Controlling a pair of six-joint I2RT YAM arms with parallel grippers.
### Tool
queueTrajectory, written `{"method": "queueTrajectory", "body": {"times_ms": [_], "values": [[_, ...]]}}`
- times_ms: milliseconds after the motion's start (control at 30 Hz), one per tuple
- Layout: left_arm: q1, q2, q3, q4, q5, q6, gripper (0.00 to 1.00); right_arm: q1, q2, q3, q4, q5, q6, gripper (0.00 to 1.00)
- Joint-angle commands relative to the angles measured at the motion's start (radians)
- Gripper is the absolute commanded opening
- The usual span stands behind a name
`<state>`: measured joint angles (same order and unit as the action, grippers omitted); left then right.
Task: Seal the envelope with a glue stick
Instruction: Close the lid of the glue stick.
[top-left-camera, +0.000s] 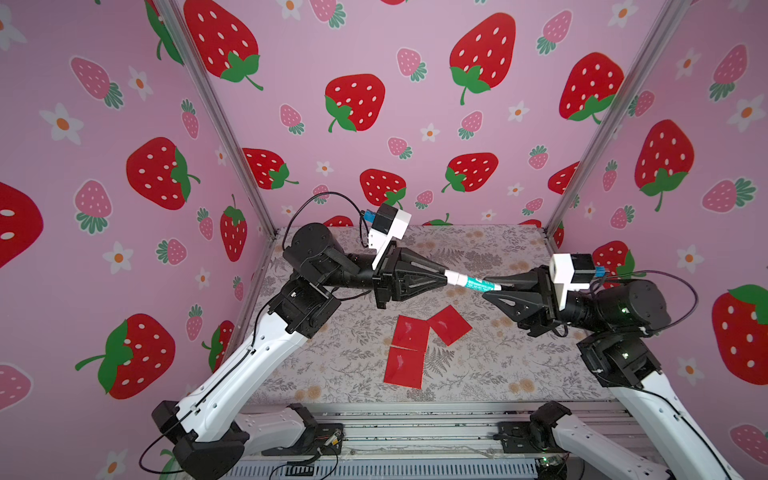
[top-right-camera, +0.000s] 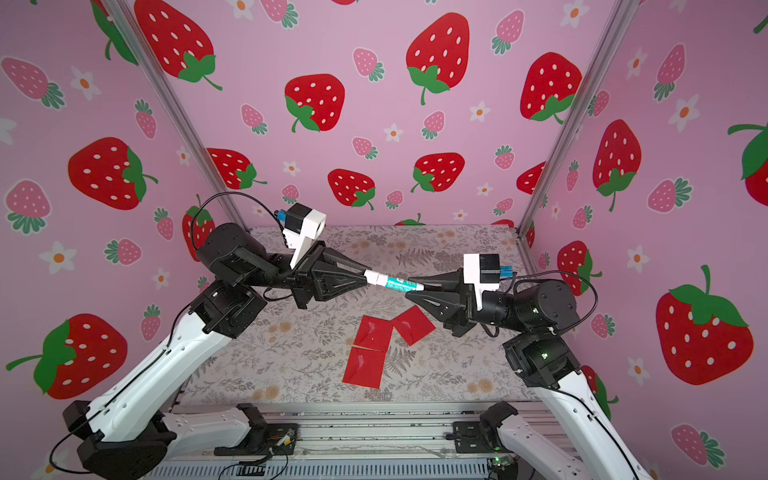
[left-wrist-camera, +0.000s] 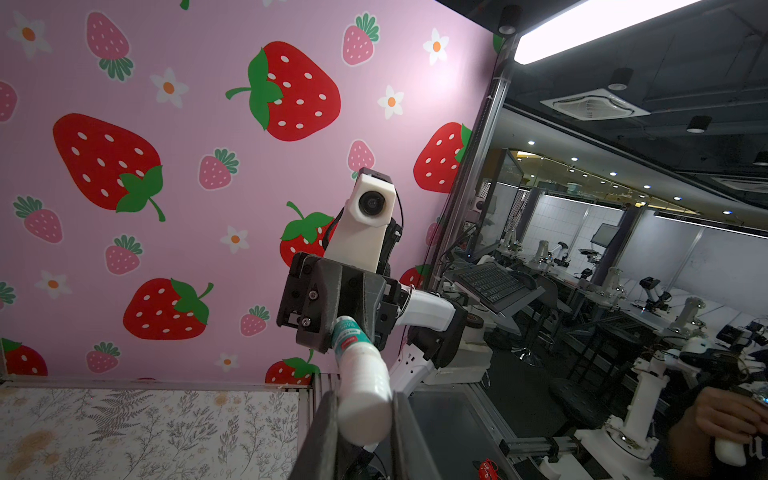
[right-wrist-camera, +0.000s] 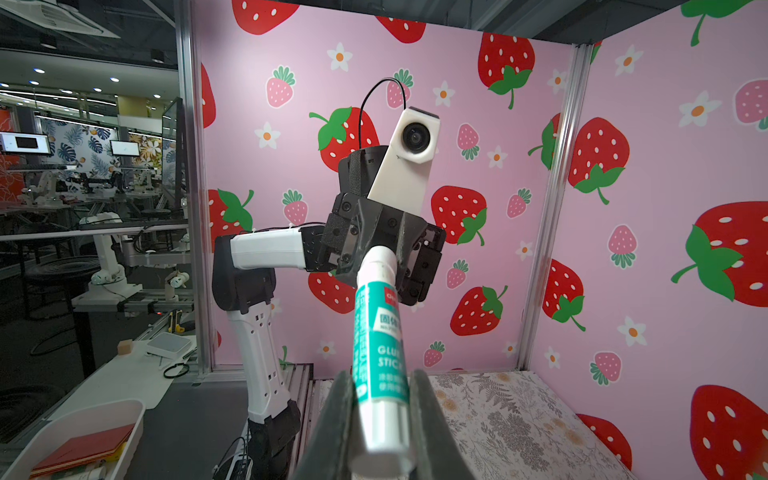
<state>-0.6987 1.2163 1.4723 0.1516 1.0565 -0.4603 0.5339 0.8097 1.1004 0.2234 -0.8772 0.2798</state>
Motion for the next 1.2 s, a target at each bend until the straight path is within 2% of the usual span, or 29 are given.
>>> {"method": "queueTrajectory", "body": {"times_ms": [0,167,400,567,733,1000,1100,1167], "values": [[-0.015,-0.006,0.052,-0.066,0.02,0.065,0.0,0.004,0.007,0.042,-0.081,0.05,-0.036,0.0],[-0.016,0.007,0.091,-0.256,-0.019,0.183,0.0,0.005,0.015,0.084,-0.228,0.087,-0.082,0.0],[-0.016,0.011,0.083,-0.27,-0.009,0.189,0.0,0.005,0.046,0.133,-0.378,0.121,-0.117,0.0],[-0.017,0.004,0.072,-0.245,0.006,0.174,0.0,0.005,0.06,0.142,-0.402,0.125,-0.118,0.0],[-0.017,0.033,0.108,-0.366,-0.012,0.229,0.0,0.006,0.072,0.157,-0.413,0.111,-0.119,0.0],[-0.034,0.111,0.125,-0.385,0.019,0.21,0.0,0.012,0.134,0.171,-0.406,0.09,-0.097,0.0],[-0.03,0.117,0.131,-0.455,-0.039,0.256,0.0,0.012,0.132,0.163,-0.419,0.126,-0.103,0.0],[-0.011,0.101,0.121,-0.522,-0.135,0.29,0.02,0.01,0.116,0.138,-0.424,0.199,-0.112,0.0]]}}
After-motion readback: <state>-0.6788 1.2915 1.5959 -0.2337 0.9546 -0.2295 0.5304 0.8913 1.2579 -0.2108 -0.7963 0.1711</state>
